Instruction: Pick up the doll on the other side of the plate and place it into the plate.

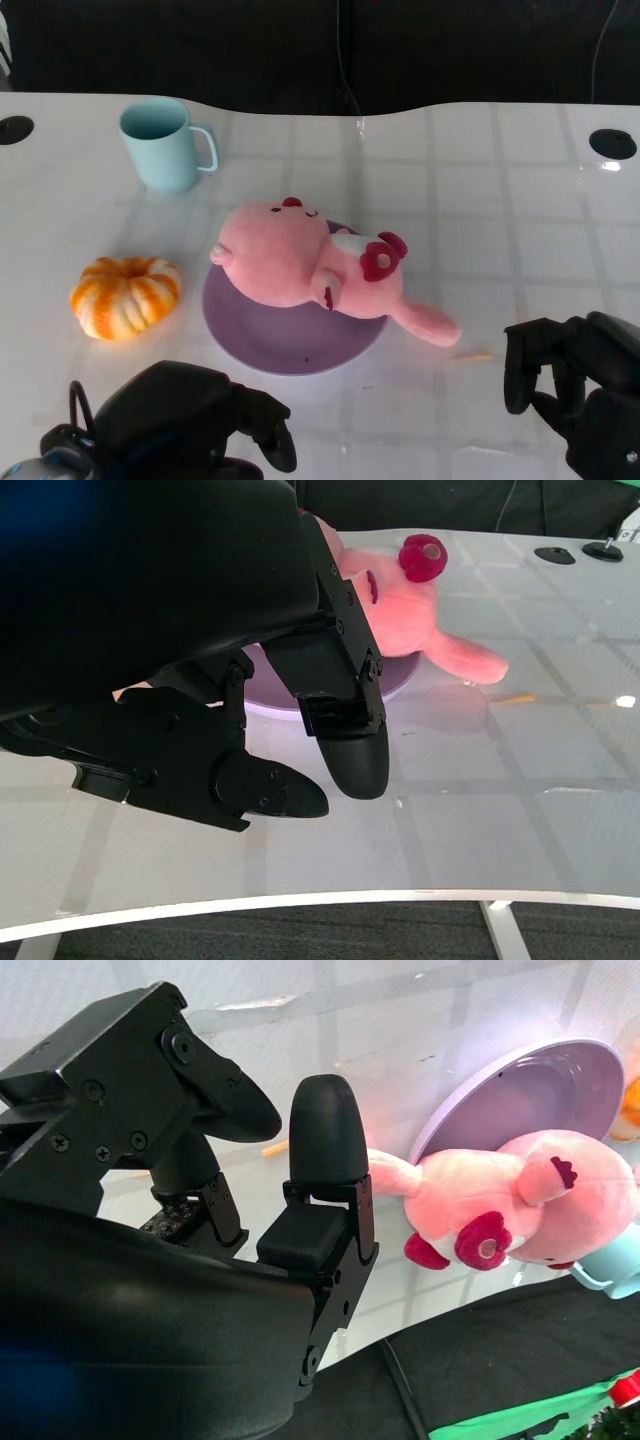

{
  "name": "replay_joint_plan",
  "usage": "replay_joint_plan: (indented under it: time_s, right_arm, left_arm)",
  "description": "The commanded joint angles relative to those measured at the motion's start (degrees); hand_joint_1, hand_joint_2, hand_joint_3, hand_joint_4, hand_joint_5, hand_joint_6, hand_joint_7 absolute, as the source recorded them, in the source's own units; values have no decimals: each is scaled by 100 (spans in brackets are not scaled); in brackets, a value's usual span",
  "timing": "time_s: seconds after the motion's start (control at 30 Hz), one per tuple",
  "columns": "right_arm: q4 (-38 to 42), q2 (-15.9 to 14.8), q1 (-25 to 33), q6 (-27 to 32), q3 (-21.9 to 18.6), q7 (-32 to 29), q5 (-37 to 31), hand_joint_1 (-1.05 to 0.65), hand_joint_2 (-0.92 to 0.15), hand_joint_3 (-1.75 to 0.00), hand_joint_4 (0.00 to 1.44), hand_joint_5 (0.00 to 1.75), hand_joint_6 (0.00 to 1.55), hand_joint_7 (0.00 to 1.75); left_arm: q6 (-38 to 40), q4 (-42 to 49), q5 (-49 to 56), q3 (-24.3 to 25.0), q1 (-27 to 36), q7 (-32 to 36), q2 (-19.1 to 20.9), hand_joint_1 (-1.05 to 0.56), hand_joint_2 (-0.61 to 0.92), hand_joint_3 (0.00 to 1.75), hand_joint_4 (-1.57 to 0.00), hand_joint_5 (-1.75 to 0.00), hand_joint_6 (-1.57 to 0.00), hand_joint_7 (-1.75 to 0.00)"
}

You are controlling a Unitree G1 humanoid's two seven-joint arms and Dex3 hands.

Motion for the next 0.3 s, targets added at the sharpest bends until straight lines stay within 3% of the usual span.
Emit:
replay_joint_plan:
  time_s: [0.03, 0.3]
  right_arm:
    - [-169, -143, -8, 134, -45, 87, 2, -8, -36, -134, 84, 175, 80, 147]
    - [-209, -163, -45, 207, -40, 246, 120, -6, -36, -133, 84, 175, 80, 147]
  left_arm:
    - [-12, -74, -22, 68, 51, 28, 75, -21, 92, 18, -76, -121, -94, -54]
    - [-11, -112, -75, 119, 68, -20, 112, -21, 92, 19, -76, -125, -93, -56]
